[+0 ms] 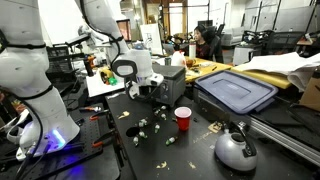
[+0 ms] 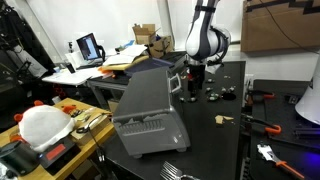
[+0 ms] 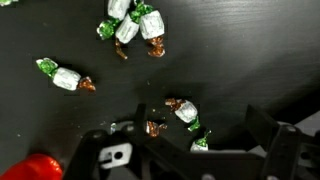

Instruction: Put one sweet in the cup

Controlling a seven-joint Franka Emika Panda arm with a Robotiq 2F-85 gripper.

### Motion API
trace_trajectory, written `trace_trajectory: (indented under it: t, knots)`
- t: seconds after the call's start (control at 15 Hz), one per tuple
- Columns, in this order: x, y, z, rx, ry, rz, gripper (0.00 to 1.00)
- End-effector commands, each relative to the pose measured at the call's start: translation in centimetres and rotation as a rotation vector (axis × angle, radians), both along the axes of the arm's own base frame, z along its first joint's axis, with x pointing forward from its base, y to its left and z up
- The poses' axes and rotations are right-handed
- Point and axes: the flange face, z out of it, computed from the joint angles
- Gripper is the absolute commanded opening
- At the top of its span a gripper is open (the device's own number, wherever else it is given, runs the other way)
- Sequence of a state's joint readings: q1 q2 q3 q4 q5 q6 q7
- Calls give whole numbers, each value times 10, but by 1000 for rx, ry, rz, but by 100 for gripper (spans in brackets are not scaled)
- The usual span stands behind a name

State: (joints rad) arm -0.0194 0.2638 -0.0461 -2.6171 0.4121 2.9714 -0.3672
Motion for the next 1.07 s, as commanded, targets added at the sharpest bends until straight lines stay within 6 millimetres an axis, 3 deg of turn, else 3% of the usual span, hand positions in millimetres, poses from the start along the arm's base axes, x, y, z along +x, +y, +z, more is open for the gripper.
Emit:
trace_trajectory:
  t: [0.0,0.53,1.0]
  knots:
    - [0,0,0,0,0,0,100]
    - [0,0,0,0,0,0,100]
    - [24,5,-9,-8,-86,38,100]
